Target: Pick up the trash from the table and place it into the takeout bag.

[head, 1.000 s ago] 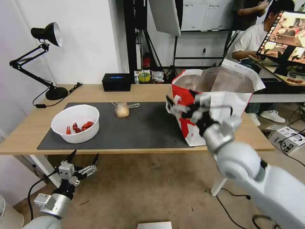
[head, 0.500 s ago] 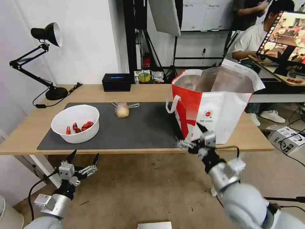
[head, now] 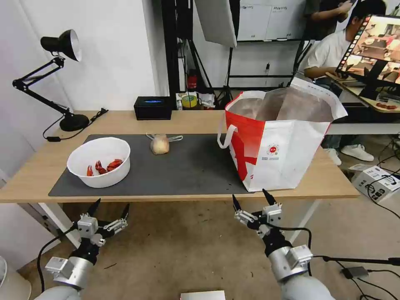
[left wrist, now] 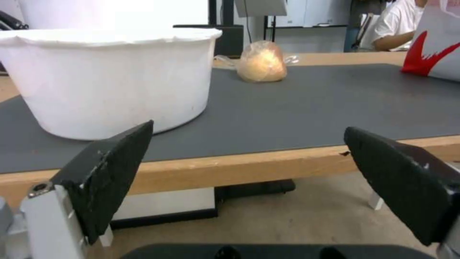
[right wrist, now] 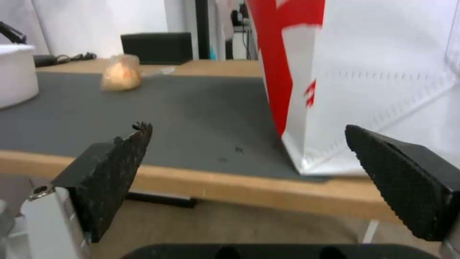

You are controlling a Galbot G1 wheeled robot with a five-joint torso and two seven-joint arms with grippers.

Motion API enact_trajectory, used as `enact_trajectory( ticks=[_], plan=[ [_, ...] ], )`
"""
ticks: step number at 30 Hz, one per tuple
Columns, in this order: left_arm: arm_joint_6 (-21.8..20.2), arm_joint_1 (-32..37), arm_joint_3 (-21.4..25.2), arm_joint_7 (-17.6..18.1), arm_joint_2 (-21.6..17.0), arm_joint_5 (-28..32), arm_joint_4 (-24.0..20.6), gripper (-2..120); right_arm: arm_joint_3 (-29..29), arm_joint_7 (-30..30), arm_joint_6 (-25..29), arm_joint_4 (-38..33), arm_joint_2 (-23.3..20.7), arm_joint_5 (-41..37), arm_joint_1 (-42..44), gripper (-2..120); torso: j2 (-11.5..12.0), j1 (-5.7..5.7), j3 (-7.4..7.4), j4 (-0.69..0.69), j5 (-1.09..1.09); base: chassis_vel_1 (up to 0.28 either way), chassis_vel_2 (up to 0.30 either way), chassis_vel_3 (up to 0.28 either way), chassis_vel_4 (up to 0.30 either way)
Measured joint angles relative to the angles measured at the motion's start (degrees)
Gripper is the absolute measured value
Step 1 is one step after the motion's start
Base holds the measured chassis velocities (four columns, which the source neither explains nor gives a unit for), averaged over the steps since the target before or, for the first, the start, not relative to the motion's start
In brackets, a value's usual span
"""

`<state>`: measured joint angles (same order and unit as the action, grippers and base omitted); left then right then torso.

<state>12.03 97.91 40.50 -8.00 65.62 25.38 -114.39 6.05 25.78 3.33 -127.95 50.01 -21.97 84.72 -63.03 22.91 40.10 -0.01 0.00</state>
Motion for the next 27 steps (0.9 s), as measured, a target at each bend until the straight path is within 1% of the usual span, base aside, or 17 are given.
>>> enact_trajectory(
  ticks=[6, 8, 12, 27],
  plan=[
    [0.0, 0.3, 0.0, 0.0, 0.2, -0.1, 0.2, 100, -0.5, -0.1, 2.0, 2.3, 1.6, 1.5, 1.7, 100, 0.0, 0.0, 0.0, 0.01, 0.0, 0.0, 0.0, 0.0, 0.0],
    [0.0, 0.6, 0.1, -0.1, 0.2, -0.2, 0.2, 100, -1.0, -0.3, 2.9, 3.8, 2.7, 2.3, 2.3, 100, 0.0, 0.0, 0.0, 0.01, -0.01, 0.0, 0.0, 0.0, 0.0],
    [0.1, 0.7, 0.2, -0.1, 0.2, -0.2, 0.2, 100, -1.5, -0.3, 3.2, 4.4, 3.5, 2.6, 2.4, 100, 0.0, 0.0, 0.01, 0.01, 0.0, 0.0, 0.0, 0.0, 0.0],
    [0.2, 1.5, 0.5, -0.2, 0.4, -0.3, 0.2, 100, -2.4, -0.3, 3.0, 5.1, 3.9, 2.7, 1.5, 100, 0.0, 0.01, 0.01, 0.0, -0.01, 0.0, 0.0, 0.0, 0.0]
  ],
)
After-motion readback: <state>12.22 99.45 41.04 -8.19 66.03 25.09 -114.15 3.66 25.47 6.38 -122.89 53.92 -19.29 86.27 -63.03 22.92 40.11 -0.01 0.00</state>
